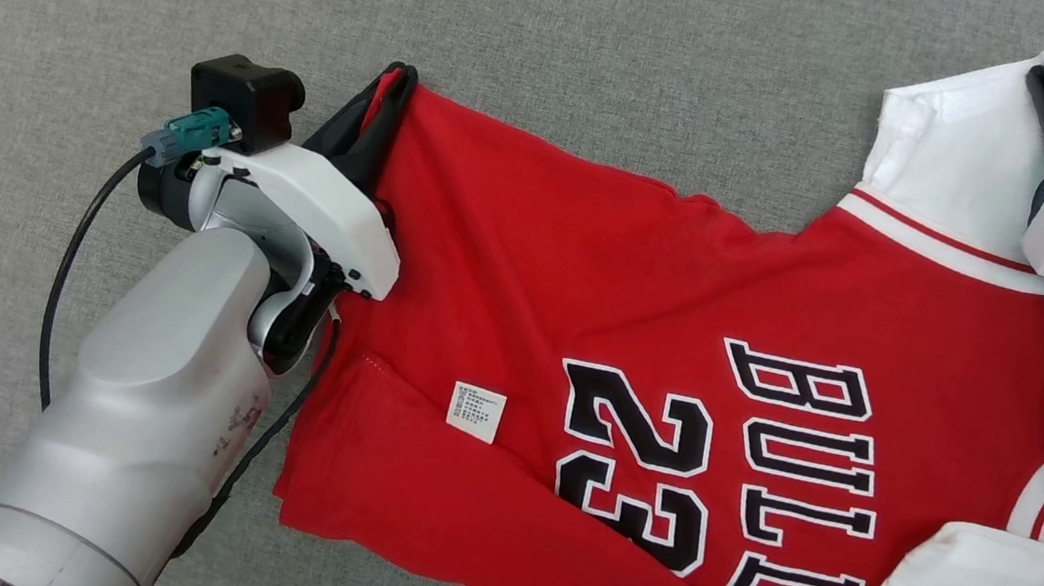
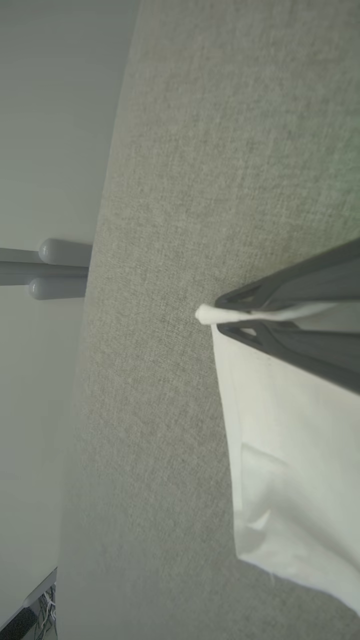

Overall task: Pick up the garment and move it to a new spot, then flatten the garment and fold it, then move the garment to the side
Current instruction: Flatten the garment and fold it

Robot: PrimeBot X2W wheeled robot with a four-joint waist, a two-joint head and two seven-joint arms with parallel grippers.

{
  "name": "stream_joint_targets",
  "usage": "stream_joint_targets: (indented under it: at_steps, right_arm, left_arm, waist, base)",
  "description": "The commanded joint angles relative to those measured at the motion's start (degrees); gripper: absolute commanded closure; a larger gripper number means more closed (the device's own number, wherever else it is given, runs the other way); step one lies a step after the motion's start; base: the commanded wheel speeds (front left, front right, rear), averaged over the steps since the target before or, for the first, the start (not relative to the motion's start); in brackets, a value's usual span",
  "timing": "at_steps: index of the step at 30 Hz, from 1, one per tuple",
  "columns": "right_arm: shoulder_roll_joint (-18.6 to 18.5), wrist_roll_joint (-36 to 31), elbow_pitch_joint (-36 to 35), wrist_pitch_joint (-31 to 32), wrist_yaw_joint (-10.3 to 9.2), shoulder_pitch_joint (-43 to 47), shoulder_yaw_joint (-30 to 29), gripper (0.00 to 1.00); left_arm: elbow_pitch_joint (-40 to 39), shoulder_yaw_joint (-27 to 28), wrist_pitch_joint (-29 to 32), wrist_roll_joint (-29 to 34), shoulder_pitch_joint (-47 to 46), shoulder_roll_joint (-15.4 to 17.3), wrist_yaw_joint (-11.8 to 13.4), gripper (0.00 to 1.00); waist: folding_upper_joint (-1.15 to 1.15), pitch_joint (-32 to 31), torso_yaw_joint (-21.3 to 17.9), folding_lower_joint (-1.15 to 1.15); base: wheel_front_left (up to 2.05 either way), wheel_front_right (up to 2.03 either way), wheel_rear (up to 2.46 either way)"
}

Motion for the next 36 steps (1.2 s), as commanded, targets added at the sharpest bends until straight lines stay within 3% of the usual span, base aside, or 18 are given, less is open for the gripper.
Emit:
stream_joint_targets:
  at_steps: [1, 8, 18, 25, 36]
  right_arm:
    - [-0.94, 0.6, -0.32, -1.86, -0.09, -0.27, 0.75, 1.0]
    - [-2.75, 2.23, -6.22, -12.95, -0.09, 3.13, 0.15, 1.0]
    - [-2.59, 2.95, -19.27, -20.03, -0.07, 16.6, -1.58, 1.0]
    - [1.02, 2.68, -28.36, -23.17, -0.07, 33.69, -4.8, 1.0]
    - [6.9, 0.2, -35.1, -24.42, -0.06, 51.65, -12.32, 1.0]
  left_arm:
    - [0.05, -0.16, -0.39, -0.86, -0.88, 0.59, -0.19, 1.0]
    - [-0.37, 0.13, -1.66, -2.1, 1.52, 3.39, -0.14, 1.0]
    - [-5.9, 1.24, -2.05, -2.79, 8.1, 8.52, 1.17, 1.0]
    - [-15.08, 2.52, -1.06, -4.85, 18.81, 12.0, 4.24, 1.0]
    - [-29.49, 4.36, 2.76, -7.5, 30.78, 17.12, 9.24, 1.0]
  waist:
    - [0.0, -0.38, -0.24, 0.0]
    - [0.0, -3.54, -2.38, 0.0]
    - [0.0, -7.93, -6.92, 0.0]
    - [0.0, -10.85, -9.32, 0.0]
    - [0.0, -12.99, -10.71, 0.0]
  base:
    - [0.0, 0.0, 0.0]
    - [0.0, 0.0, 0.0]
    - [0.0, 0.0, 0.0]
    - [0.0, 0.0, 0.0]
    - [0.0, 0.0, 0.0]
